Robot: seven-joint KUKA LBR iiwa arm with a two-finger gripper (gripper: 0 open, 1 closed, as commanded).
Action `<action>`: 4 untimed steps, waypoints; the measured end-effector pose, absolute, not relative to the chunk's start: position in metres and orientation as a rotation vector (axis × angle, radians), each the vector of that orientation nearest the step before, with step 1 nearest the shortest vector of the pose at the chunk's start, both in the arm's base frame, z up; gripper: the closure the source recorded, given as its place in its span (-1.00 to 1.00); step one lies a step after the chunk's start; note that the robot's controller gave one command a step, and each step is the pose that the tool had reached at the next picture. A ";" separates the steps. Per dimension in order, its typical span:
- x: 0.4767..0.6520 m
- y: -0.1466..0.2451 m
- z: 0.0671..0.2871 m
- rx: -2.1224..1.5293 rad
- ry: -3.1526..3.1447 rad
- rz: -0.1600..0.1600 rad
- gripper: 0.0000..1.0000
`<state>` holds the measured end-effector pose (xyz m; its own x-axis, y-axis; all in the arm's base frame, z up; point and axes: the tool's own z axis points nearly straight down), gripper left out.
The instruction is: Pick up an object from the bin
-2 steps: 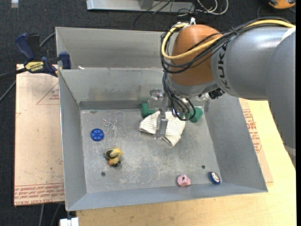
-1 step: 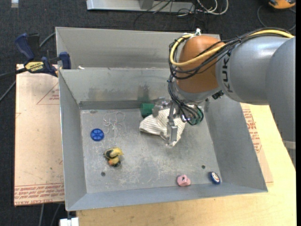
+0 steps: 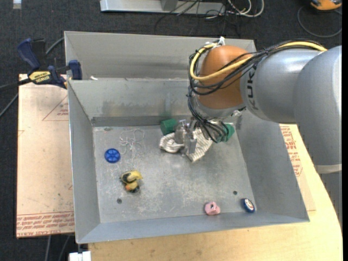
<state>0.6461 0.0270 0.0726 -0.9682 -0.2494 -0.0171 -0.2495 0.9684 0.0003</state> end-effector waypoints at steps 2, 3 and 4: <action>0.639 0.047 0.160 -0.380 3.090 0.006 1.00; 0.652 0.029 0.173 -0.393 3.094 0.004 1.00; 0.641 0.036 0.227 -0.386 3.081 0.006 1.00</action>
Offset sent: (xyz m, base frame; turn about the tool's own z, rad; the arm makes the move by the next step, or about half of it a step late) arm -0.0101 0.0185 0.0839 0.0091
